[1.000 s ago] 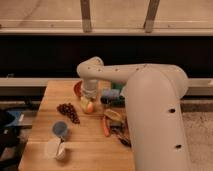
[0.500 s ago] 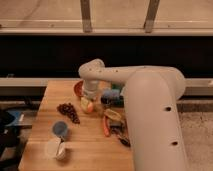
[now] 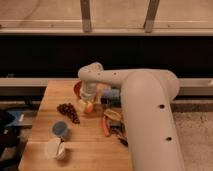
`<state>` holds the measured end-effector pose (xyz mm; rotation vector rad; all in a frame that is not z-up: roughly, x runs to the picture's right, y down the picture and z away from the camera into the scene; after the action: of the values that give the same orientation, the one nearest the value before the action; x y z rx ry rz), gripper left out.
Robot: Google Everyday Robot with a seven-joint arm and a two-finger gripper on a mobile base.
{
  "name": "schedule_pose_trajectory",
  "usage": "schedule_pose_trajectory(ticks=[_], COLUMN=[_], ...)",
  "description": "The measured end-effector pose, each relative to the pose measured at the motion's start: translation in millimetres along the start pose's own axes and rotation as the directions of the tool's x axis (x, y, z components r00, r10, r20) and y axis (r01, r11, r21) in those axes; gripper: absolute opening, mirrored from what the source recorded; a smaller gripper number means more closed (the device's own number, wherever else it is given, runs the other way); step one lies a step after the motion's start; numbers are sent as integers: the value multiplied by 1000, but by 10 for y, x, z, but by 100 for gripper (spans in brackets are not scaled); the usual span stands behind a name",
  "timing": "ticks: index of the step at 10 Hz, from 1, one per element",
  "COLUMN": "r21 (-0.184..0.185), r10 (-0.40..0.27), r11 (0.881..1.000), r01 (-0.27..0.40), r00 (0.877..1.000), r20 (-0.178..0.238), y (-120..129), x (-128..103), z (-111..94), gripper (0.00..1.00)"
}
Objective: Place apple in red bowl
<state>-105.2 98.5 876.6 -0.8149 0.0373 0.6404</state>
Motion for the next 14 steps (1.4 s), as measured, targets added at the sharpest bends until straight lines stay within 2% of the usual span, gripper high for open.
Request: schedule_pose_trajectory(ticks=[2,7,8,10,12,14], r21=[-10,-22,-24,-18,4,44], r10=[-5,-12,-9,2,4,21], r11=[1000,1000,1000,1000,1000,999], r01=[5,12,9,-2,-4,-22], r00=[1000,1000,1000,1000,1000,999], r20=[0,-1,-3,-12,-10,31], y=[40,131,145,137,183,180], x=[-21,-7,11,78,90,134], z=[50,112,115,74,-70,-356], gripper=[62,14,8,7,7,7])
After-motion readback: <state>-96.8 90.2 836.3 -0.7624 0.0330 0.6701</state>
